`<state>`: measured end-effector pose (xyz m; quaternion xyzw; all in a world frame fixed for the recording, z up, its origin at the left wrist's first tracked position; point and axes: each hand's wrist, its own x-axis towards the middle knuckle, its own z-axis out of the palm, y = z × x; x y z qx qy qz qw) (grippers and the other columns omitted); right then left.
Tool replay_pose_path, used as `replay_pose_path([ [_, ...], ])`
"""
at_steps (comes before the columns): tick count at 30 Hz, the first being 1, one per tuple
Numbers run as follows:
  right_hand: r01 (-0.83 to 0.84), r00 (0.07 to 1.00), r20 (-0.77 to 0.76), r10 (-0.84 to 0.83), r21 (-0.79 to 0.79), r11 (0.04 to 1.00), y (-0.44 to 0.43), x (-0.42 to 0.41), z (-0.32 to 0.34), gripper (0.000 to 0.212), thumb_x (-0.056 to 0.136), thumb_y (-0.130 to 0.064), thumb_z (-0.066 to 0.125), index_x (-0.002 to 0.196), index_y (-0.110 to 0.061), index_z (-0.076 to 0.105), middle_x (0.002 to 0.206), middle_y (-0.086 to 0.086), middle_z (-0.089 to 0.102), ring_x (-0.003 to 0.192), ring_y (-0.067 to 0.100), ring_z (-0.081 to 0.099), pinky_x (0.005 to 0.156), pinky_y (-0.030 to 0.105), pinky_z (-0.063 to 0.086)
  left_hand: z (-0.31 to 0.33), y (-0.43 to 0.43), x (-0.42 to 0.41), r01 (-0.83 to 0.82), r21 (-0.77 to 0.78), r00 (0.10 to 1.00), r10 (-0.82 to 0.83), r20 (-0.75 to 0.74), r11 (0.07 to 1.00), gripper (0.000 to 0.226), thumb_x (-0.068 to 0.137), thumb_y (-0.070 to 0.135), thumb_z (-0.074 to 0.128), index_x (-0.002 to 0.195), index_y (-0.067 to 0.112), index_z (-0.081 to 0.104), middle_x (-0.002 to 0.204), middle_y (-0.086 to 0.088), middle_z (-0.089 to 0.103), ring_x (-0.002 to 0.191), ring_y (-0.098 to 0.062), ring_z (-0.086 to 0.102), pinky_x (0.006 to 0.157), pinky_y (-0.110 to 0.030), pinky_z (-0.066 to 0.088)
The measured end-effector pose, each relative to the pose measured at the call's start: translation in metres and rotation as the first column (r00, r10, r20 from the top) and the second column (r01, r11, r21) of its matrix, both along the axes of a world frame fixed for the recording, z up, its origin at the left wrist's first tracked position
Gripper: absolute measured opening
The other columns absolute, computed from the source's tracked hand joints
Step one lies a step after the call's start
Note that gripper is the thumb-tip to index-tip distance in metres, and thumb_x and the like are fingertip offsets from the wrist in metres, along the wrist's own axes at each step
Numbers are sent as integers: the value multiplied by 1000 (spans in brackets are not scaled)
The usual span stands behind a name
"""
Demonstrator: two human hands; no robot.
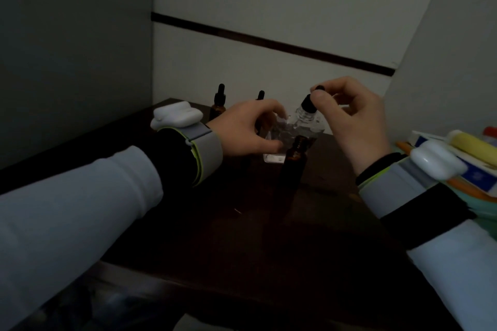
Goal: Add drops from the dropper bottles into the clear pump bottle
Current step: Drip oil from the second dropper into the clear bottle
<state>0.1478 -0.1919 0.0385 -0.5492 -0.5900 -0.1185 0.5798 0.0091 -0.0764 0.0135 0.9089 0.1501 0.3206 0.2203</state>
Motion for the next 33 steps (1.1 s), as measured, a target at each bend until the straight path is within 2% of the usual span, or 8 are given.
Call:
replay_pose_path([
  [6, -7, 1000, 0, 7, 0, 1000, -1, 0, 0, 18, 85, -25, 68, 74, -33, 56, 71, -15, 55, 64, -6, 51, 55, 8, 35, 0, 0, 0, 4, 2, 1000, -4, 5, 1000, 42, 78, 24, 73, 116, 22, 56, 104, -1, 61, 95, -15, 59, 82, -29, 50],
  [13, -4, 1000, -3, 4, 36, 999, -1, 3, 2, 19, 85, -24, 66, 72, -31, 54, 74, -13, 53, 67, -4, 50, 59, 12, 34, 0, 0, 0, 5, -3, 1000, -5, 8, 1000, 41, 77, 23, 74, 114, 24, 56, 103, 2, 60, 93, -11, 58, 76, -18, 46],
  [22, -21, 1000, -19, 21, -5, 1000, -2, 1, 2, 17, 87, -19, 64, 76, -31, 58, 76, -16, 56, 70, -9, 52, 61, 8, 35, 1, -2, 0, -11, -8, 1000, 11, -11, 1000, 43, 78, 25, 73, 116, 25, 55, 107, 1, 61, 97, -12, 58, 80, -23, 48],
  [26, -37, 996, -85, 36, -17, 999, -2, 3, 2, 8, 88, -19, 63, 81, -23, 63, 79, -12, 61, 74, -8, 54, 64, 10, 40, 1, -2, -1, -16, -13, 1000, 16, -12, 1000, 45, 78, 25, 73, 119, 24, 54, 106, 4, 58, 97, -9, 55, 76, -13, 43],
  [29, -80, 986, -145, 76, -24, 996, 2, 4, -1, 6, 85, -29, 59, 82, -26, 63, 89, -3, 68, 86, 3, 61, 72, 20, 46, -2, 1, 2, 11, -19, 1000, -11, 4, 1000, 44, 78, 26, 72, 119, 24, 54, 109, 3, 59, 100, -10, 56, 83, -24, 46],
  [31, -139, 976, -174, 131, -31, 990, 5, 2, -2, 9, 83, -31, 54, 83, -26, 61, 91, -1, 70, 91, 5, 65, 73, 16, 46, -3, 3, 2, 24, -49, 1000, -23, 12, 999, 44, 78, 26, 72, 118, 24, 55, 112, 3, 59, 104, -9, 56, 88, -30, 49],
  [33, -204, 959, -203, 196, -21, 979, 7, 3, -3, 10, 89, -25, 53, 83, -20, 59, 88, -2, 70, 86, 1, 66, 70, 10, 45, -4, 5, 5, 53, -110, 998, -49, 36, 993, 43, 77, 22, 73, 117, 22, 56, 113, 2, 60, 106, -9, 57, 92, -35, 50],
])
